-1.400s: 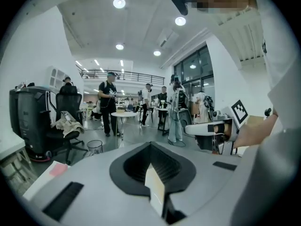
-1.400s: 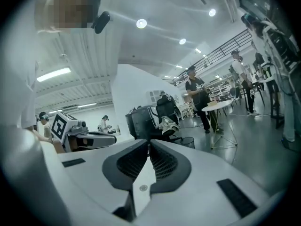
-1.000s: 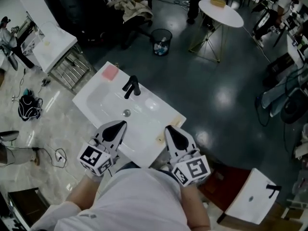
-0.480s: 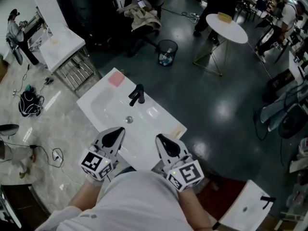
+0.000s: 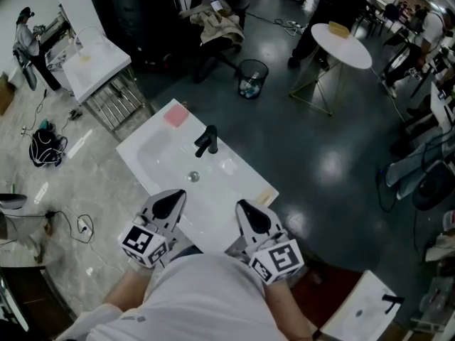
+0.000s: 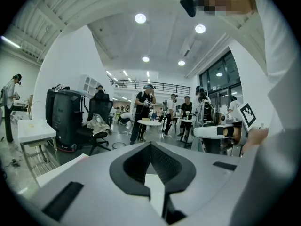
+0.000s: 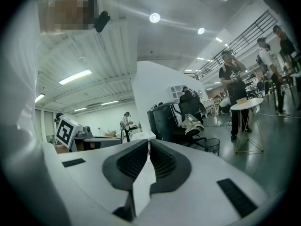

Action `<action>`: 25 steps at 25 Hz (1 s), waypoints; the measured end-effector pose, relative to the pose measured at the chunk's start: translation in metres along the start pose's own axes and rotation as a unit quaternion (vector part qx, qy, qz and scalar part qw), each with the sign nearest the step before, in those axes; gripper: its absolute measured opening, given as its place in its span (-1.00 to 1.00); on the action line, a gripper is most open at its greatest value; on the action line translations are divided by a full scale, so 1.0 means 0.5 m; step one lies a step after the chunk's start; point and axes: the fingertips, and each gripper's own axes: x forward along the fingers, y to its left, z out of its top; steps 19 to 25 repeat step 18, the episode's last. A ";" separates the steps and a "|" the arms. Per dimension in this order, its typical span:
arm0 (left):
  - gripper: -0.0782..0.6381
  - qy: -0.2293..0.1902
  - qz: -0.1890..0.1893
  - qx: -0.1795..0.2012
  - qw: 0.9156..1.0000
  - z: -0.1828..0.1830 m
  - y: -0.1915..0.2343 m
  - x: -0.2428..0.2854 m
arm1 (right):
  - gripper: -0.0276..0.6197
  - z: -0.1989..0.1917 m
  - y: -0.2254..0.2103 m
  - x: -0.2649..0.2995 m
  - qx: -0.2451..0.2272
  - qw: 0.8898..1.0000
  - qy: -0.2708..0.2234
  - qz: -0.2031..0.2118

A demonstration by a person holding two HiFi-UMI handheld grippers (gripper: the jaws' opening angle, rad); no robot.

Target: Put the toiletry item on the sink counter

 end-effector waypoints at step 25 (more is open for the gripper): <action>-0.73 0.001 -0.007 0.002 1.000 0.001 0.001 0.005 | -0.82 -0.013 -0.028 0.000 0.009 1.000 0.001 -0.023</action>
